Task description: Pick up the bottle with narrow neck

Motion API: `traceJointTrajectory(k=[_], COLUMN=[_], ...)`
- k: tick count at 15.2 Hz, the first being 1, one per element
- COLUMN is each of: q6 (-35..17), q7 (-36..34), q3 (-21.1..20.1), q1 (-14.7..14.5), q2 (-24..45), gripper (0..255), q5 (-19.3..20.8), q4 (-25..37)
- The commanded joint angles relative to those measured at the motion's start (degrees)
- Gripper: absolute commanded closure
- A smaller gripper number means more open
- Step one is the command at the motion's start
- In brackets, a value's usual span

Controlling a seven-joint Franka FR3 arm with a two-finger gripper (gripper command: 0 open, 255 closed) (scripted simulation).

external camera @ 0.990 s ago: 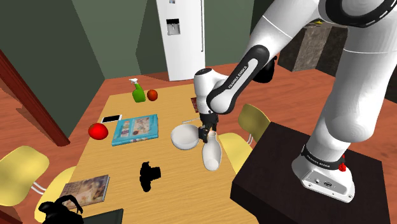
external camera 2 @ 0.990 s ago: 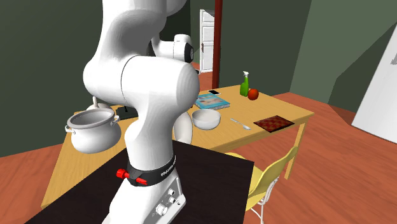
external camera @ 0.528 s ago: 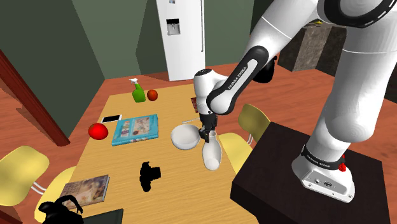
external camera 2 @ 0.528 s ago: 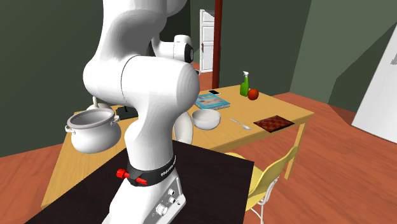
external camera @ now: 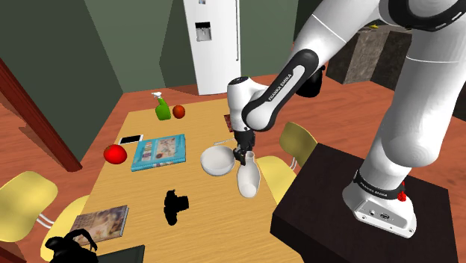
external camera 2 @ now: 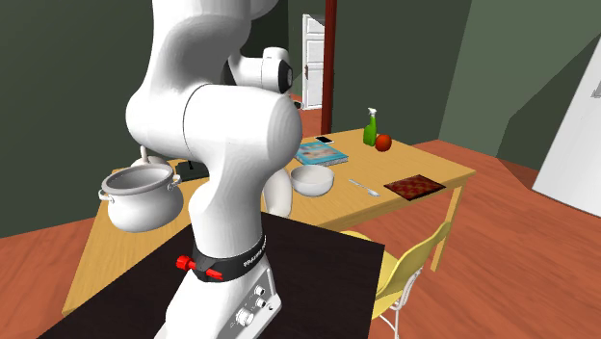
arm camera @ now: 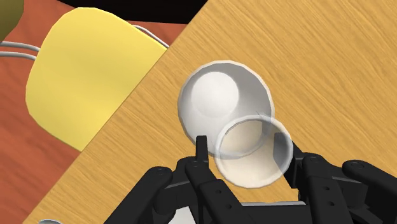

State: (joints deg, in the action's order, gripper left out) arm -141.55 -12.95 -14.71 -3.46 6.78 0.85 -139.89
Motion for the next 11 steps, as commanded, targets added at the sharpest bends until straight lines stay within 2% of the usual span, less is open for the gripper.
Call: traceJointTrajectory(k=[1, 11], q6=[1.6, 9.6], q7=[0.5, 2.1], q3=[-0.1, -0.3], q1=[0.2, 0.3], q2=[-1.5, -8.0], gripper=[255, 255], q5=[-0.6, -2.9], q4=[0.1, 1.8])
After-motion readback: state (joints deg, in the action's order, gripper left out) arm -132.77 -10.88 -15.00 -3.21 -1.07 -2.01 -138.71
